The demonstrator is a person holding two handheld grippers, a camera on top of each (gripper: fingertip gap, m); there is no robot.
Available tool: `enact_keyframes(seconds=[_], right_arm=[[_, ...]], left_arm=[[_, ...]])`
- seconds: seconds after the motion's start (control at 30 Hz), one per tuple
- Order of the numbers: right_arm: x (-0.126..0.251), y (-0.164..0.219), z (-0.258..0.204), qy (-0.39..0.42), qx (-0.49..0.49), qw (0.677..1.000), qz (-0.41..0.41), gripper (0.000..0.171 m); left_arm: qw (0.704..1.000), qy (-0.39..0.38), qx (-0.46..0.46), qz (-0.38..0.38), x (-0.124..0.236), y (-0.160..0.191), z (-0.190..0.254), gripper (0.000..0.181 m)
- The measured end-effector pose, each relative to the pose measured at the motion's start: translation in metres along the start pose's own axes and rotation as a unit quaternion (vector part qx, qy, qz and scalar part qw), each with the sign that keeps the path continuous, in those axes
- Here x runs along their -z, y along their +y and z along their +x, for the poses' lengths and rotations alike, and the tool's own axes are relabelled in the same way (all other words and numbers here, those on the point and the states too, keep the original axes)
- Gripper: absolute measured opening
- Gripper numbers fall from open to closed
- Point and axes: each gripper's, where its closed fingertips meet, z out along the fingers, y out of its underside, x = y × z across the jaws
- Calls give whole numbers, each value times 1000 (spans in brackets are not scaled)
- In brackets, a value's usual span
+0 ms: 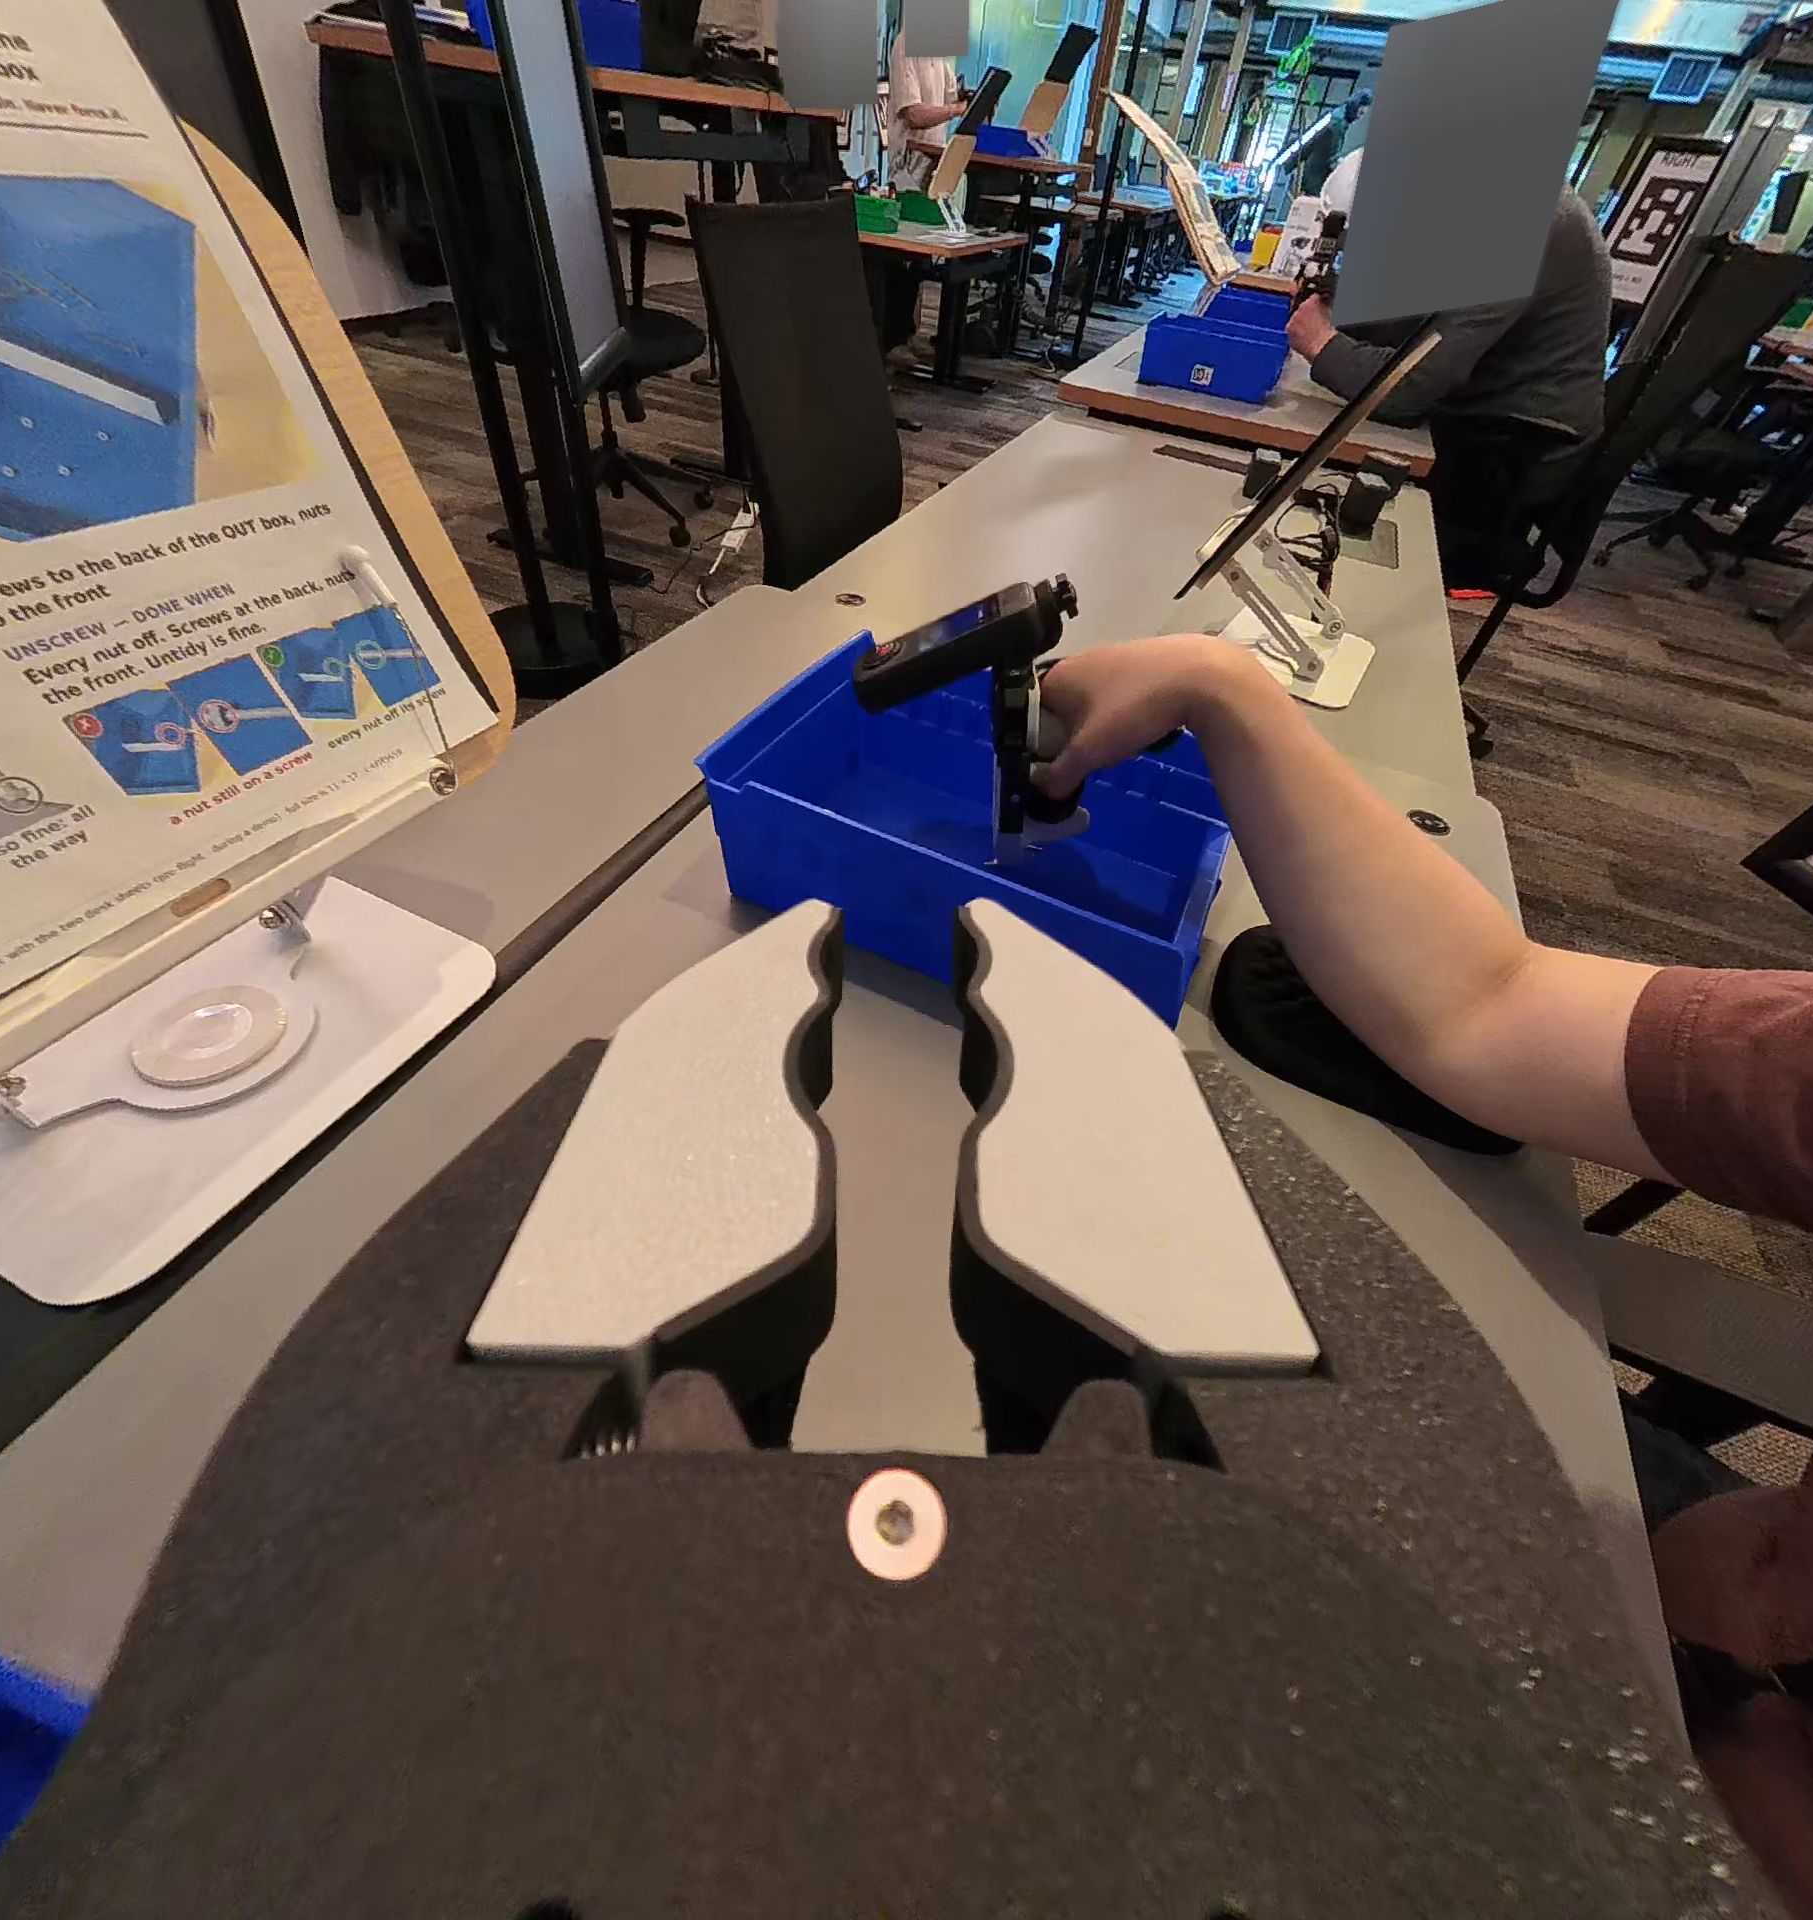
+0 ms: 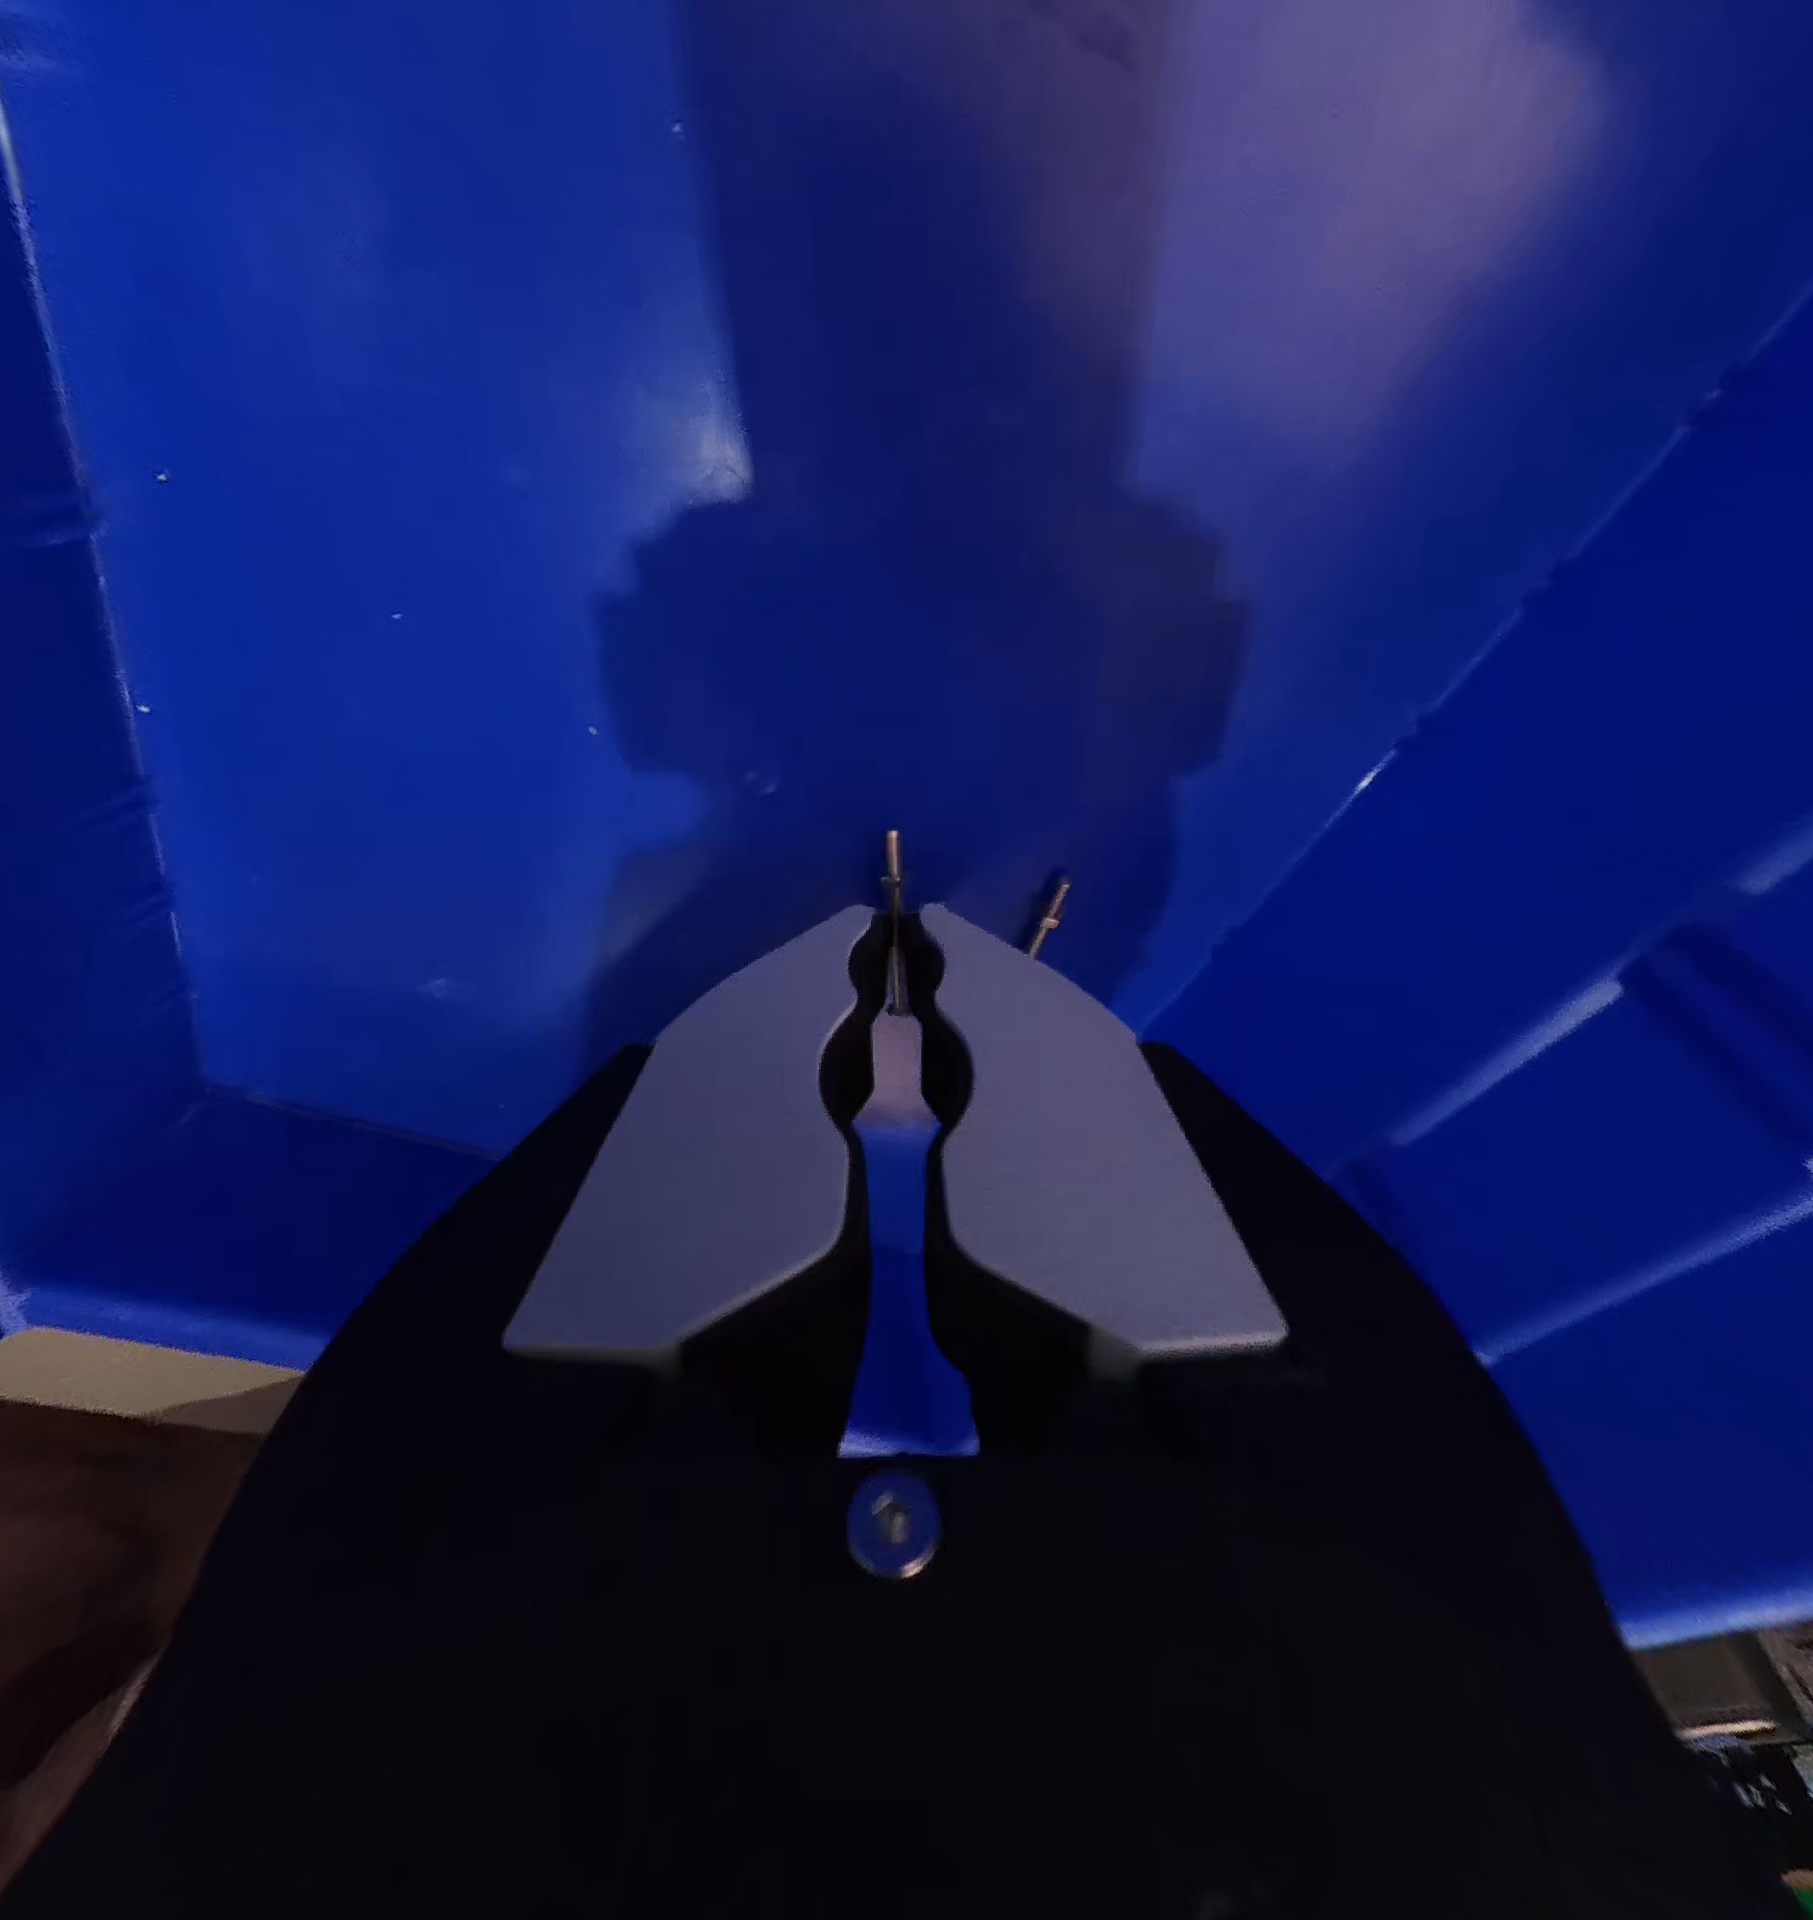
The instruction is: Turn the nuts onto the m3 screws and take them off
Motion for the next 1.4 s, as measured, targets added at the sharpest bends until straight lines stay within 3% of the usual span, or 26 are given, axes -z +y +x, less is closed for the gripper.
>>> enact_keyframes(seconds=[0.1, 0.27, 0.5, 0.7, 0.87, 1.03, 1.23, 1.4], right_arm=[[-1, 2, -6, -26, -2, 1000, -7, 11], [16, -3, -1, -1, -2, 1000, 30, 11], [90, -15, -13, 50, 31, 981, 187, 12], [177, -37, -55, 65, 97, 912, 392, 11], [230, -48, -108, 38, 184, 832, 522, 15], [235, -56, -129, 35, 215, 813, 540, 17], [227, -63, -137, 40, 235, 815, 529, 20], [227, -61, -149, 29, 258, 808, 529, 22]], left_arm=[[1000, 3, 7, 4, 1, -1, -1, 19], [1000, -1, 4, 2, 5, -2, -3, 20], [995, -81, -20, -47, 33, 4, -29, 21], [978, -141, 42, -150, 85, 37, -59, 24], [930, -266, 96, -235, 140, 79, -107, 24], [916, -244, 156, -276, 151, 108, -109, 21], [871, -301, 104, -373, 170, 139, -118, 23], [860, -308, 90, -398, 171, 155, -123, 21]])
